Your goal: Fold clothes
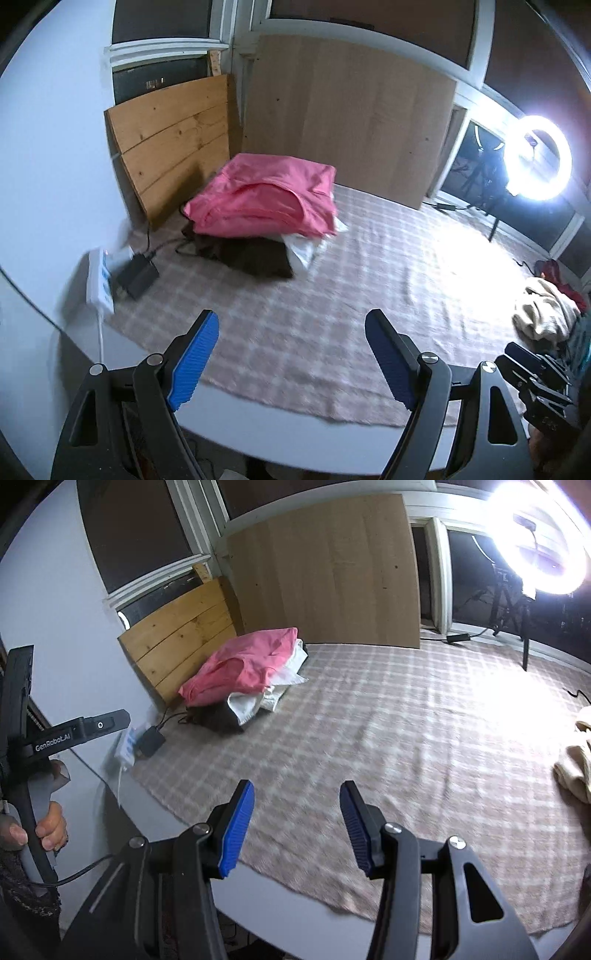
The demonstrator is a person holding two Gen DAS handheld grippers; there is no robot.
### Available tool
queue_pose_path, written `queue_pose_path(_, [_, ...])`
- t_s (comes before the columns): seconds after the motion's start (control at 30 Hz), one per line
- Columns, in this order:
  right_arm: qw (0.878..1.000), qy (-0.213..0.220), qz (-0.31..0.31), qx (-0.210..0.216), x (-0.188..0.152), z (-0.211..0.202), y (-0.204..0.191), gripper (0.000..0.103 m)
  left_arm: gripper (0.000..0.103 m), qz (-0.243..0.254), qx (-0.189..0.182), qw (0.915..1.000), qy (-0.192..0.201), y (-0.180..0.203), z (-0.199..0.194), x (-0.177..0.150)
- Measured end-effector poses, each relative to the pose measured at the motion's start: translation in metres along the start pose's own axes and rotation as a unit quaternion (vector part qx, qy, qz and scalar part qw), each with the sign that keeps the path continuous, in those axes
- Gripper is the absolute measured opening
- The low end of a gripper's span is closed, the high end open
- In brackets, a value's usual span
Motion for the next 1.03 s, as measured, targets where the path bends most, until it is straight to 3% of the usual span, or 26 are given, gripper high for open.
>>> queue_pose_path(0.2, [1.000,-0.001,-0.004,0.005,-0.013,-0.022,0.026,0.048,0.080,-0.008,-0.005,1.0000,0.003,0.028,-0.018,-0.015])
queue_pose_path(0.57, [1.000,0.004,-0.007,0.017,-0.016,-0.037,0.041,0.048,0.081,-0.014,0.004,0.9997,0.020,0.046,-0.041,-0.018])
queue_pose_path(0.8, [1.000,0.002,-0.006,0.022,-0.015,-0.034,0.041,0.048,0.092,-0.028,0.012,0.9994,0.020,0.044,-0.045,-0.018])
queue_pose_path(0.87, [1.000,0.001,-0.007,0.023,-0.015,-0.033,0.041,0.048,0.100,-0.030,0.020,0.9992,0.018,0.041,-0.046,-0.018])
queue_pose_path(1.03, [1.000,-0.001,-0.009,0.028,-0.014,-0.031,0.039,0.048,0.101,-0.029,0.045,0.9984,0.014,0.035,-0.049,-0.019])
Point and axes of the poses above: each gripper's, at about its wrist camera, not at the fingertips, and z roughly the way its jaws point, y to its right, x to its top, the point moved 7 cm from there along z, roughly the way its jaws point, and after that the axes turned 14 degrees about z, right-handed, at the moved point
